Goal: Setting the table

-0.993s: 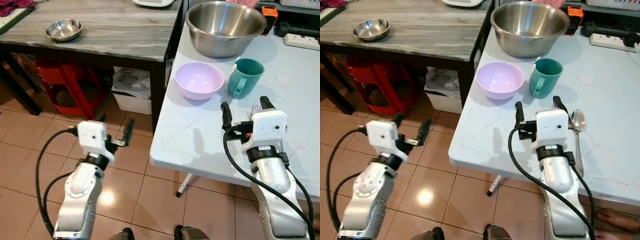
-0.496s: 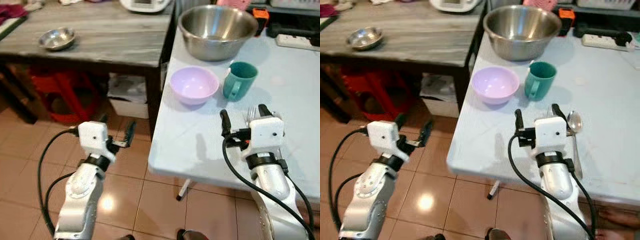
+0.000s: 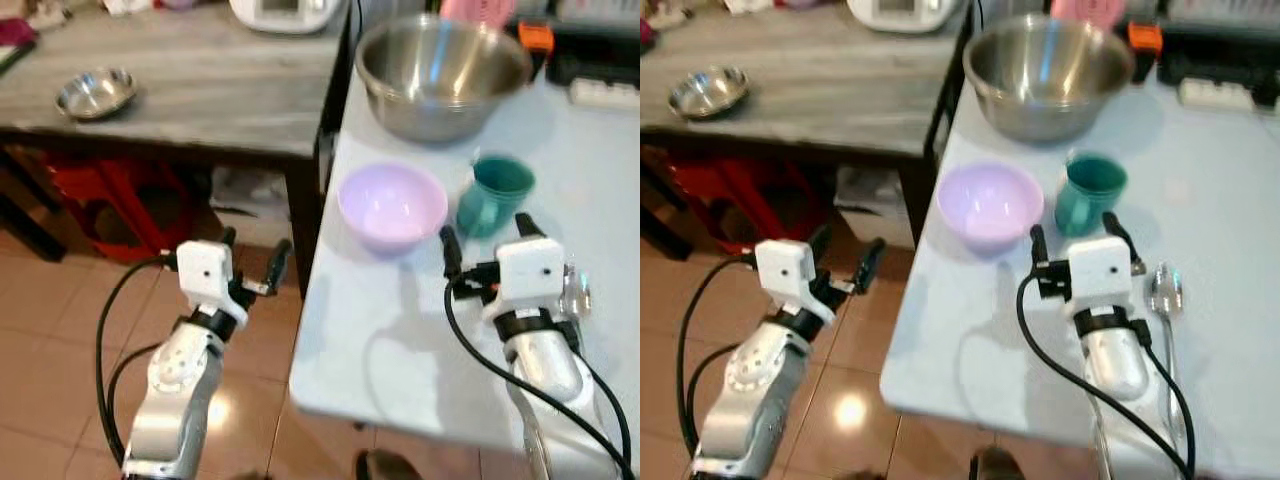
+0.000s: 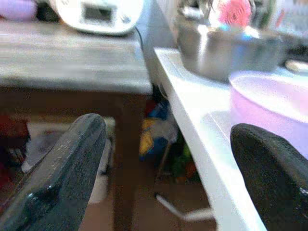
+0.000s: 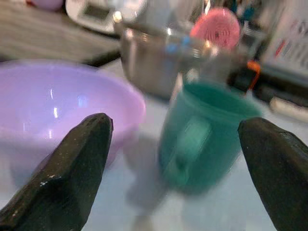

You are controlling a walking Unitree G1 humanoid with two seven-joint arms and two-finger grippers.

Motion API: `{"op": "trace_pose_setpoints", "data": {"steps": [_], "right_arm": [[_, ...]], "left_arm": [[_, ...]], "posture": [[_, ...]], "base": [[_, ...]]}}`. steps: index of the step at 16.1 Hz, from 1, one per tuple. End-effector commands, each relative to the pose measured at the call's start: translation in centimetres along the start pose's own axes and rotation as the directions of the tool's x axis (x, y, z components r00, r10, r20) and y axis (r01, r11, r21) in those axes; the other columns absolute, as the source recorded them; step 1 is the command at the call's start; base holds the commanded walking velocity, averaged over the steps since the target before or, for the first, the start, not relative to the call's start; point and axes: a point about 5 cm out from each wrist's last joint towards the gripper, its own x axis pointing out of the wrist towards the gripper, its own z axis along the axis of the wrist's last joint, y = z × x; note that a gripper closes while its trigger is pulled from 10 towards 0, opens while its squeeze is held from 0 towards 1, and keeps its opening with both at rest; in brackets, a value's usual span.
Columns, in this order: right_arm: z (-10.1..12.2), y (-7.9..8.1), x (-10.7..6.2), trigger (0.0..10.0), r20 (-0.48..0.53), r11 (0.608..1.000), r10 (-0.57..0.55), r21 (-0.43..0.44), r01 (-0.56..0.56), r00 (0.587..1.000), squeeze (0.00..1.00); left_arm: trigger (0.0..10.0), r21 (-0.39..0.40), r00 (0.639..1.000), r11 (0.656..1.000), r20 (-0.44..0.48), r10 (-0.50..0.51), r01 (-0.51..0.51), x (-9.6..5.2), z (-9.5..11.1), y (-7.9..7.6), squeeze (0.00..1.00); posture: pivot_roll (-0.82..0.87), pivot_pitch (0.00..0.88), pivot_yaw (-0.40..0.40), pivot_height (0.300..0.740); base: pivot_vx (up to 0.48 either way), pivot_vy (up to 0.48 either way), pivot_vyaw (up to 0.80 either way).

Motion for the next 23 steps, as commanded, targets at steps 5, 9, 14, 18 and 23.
{"op": "trace_pose_setpoints", "data": {"steps": [5, 9, 14, 18, 23], "right_arm": [[0.4, 1.1, -0.1, 10.0, 0.022, 0.999, 0.049, 0.000, -0.049, 0.999, 0.00], [0.8, 1.7, 0.0, 10.0, 0.050, 0.995, 0.096, -0.028, -0.094, 0.994, 0.00], [1.4, 2.3, 0.6, 10.0, 0.091, 0.977, 0.198, -0.098, -0.189, 0.976, 0.00], [1.4, 3.3, 0.9, 10.0, 0.075, 0.939, 0.334, -0.107, -0.326, 0.940, 0.00], [1.4, 4.4, 1.0, 10.0, 0.057, 0.883, 0.463, -0.124, -0.453, 0.885, 0.00]], "left_arm": [[10.0, 0.005, 0.999, 0.999, 0.004, 0.042, -0.042, -0.7, 0.1, 1.1, 0.00], [10.0, -0.018, 0.998, 0.998, 0.018, 0.067, -0.067, -0.7, 0.5, 1.4, 0.00], [10.0, -0.071, 1.000, 0.997, -0.022, -0.018, 0.016, -1.4, 0.2, 1.2, 0.00], [10.0, -0.080, 0.973, 0.973, -0.067, -0.221, 0.215, -3.0, -1.2, -0.1, 0.00], [10.0, -0.061, 0.965, 0.968, -0.085, -0.246, 0.242, -3.3, -1.6, 0.0, 0.00]], "posture": [[-0.17, 0.203, 0.036, 0.740], [-0.17, 0.205, 0.035, 0.740], [-0.16, 0.199, 0.030, 0.740], [-0.16, 0.196, 0.017, 0.740], [-0.16, 0.205, 0.013, 0.740]], "base": [[0.000, 0.000, 0.00], [0.000, 0.000, 0.00], [0.000, 0.000, 0.00], [0.000, 0.000, 0.00], [0.000, 0.000, 0.00]]}}
